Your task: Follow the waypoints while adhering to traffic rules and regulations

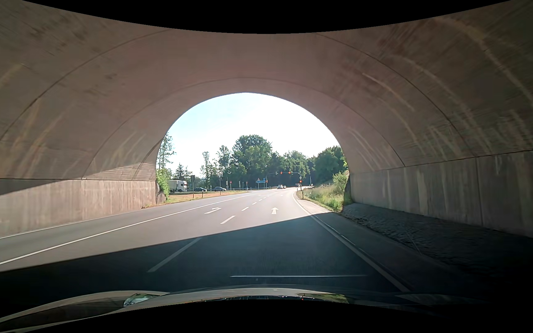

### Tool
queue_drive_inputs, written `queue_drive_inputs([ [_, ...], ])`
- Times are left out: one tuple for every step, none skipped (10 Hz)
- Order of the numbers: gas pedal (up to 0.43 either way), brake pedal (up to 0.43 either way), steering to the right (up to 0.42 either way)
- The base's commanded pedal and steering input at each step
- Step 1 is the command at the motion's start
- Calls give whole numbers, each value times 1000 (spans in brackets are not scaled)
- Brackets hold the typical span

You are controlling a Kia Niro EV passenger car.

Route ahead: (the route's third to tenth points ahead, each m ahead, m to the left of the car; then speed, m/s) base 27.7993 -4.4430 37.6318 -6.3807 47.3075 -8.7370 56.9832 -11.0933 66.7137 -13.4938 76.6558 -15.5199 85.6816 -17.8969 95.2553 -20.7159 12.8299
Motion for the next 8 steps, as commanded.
queue_drive_inputs([
  [0,226,5],
  [0,220,6],
  [0,207,7],
  [0,201,7],
  [0,195,7],
  [0,183,7],
  [0,171,7],
  [0,159,7],
])
